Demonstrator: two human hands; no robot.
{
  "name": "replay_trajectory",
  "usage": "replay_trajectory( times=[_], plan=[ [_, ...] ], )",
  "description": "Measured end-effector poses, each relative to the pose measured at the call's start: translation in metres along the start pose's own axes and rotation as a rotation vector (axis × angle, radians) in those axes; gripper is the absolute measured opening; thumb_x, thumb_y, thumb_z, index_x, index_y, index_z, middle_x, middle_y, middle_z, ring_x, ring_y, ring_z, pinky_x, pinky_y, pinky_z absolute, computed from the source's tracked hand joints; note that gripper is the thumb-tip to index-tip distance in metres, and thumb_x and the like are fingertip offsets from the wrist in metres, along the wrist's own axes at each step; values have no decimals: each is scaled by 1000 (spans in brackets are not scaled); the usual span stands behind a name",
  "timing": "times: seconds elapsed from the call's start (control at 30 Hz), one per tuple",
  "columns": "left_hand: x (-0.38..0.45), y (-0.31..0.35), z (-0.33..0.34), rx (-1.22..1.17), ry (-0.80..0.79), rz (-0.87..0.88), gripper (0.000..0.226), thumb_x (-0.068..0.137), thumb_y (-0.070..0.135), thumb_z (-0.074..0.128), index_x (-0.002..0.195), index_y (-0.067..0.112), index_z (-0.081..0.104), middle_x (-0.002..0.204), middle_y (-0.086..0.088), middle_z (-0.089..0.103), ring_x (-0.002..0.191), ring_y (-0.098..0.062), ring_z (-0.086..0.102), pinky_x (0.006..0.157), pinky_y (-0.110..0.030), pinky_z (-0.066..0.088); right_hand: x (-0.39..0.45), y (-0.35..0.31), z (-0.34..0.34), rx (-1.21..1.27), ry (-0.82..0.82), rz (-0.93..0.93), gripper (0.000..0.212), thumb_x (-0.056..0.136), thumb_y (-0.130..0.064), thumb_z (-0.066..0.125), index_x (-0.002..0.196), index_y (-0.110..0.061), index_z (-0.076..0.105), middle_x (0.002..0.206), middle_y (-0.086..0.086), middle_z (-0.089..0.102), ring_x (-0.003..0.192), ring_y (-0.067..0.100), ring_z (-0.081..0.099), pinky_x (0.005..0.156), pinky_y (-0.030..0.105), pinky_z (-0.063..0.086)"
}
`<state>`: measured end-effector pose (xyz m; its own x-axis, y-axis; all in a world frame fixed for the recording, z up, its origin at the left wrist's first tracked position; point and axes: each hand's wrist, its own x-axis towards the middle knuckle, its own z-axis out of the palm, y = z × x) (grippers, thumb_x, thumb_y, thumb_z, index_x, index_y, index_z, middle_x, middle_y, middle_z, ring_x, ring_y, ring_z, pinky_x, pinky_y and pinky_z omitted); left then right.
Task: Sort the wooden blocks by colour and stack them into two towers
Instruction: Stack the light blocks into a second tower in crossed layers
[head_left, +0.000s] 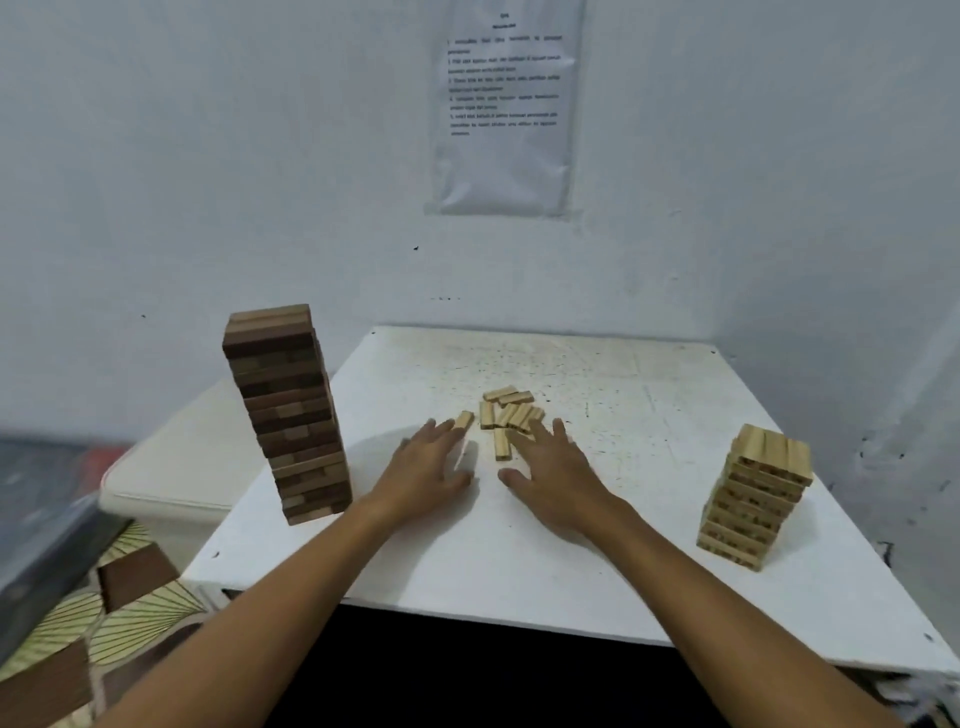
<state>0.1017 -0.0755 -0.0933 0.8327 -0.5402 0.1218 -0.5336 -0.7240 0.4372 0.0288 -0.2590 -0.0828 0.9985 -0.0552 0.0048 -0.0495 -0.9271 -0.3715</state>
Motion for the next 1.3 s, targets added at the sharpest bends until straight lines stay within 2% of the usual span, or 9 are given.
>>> replay_trajectory(
  times=[0.07, 0.17, 0.3, 0.4, 0.47, 0.53, 0.7, 1.0, 1.3],
  plan=[
    [4, 0, 6, 58, -46, 6, 67, 99, 41, 42, 156, 27, 10, 163, 1, 9, 151, -22, 0, 120, -51, 7, 3, -2, 9, -87, -26, 6, 64, 101, -53, 31, 156, -28, 10, 164, 6, -6, 148, 34, -14, 120, 52, 1],
    [13, 1, 9, 152, -105, 22, 65, 103, 40, 31, 156, 19, 1, 164, -1, -3, 150, -22, -9, 119, -53, 0, 8, -1, 20, -174, -64, -9, 63, 101, -57, 20, 155, -30, 3, 163, 5, -11, 148, 33, -16, 118, 56, -2],
    [15, -4, 15, 123, -78, 78, 45, 104, 31, 31, 143, 8, 35, 160, -3, 19, 149, -24, 13, 118, -56, 10, 6, 0, 25, -226, -56, -53, 62, 102, -53, 20, 156, -24, 7, 164, 4, -2, 149, 32, -9, 118, 57, 2],
    [6, -7, 20, 74, 107, 209, 24, 98, 16, 40, 111, 5, 56, 122, -8, 56, 114, -25, 52, 102, -47, 38, 0, -1, 21, -177, -43, -103, 59, 103, -47, 24, 155, -21, 14, 164, 3, 5, 150, 30, -4, 120, 50, 5],
    [-3, -2, 19, 58, 185, 269, 14, 91, 4, 46, 89, 1, 59, 85, -10, 58, 77, -27, 54, 76, -40, 46, -7, -1, 17, -124, -45, -142, 56, 104, -43, 27, 155, -21, 17, 163, 2, 10, 150, 28, -1, 121, 44, 6],
    [-14, 1, 17, 41, 207, 275, 18, 87, 2, 47, 74, -1, 58, 71, -11, 55, 65, -27, 50, 64, -45, 44, -17, -3, 15, -84, -54, -177, 53, 105, -39, 29, 154, -21, 21, 163, 0, 13, 150, 26, 0, 120, 39, 7],
    [-44, 0, 18, -37, 253, 250, 16, 85, 8, 61, 88, 5, 76, 99, -8, 69, 94, -22, 61, 82, -29, 50, -40, -8, 18, -107, -29, -247, 50, 105, -32, 32, 153, -21, 28, 161, -3, 21, 150, 24, 7, 118, 35, 14],
    [-73, 4, 15, -197, 233, 266, 10, 76, 20, 76, 85, 15, 80, 87, 4, 70, 80, -4, 64, 76, -21, 51, -67, -14, 24, 63, 16, -319, 36, 100, -18, 43, 134, -12, 55, 143, 0, 47, 142, 21, 26, 110, 37, 33],
    [-81, 11, 13, -283, 144, 247, 21, 73, 34, 81, 87, 18, 79, 90, 13, 68, 87, 3, 62, 79, -11, 45, -71, -2, 30, 494, 144, -252, 38, 92, 5, 48, 121, -9, 67, 135, 1, 57, 127, 8, 49, 106, 22, 41]
  ],
)
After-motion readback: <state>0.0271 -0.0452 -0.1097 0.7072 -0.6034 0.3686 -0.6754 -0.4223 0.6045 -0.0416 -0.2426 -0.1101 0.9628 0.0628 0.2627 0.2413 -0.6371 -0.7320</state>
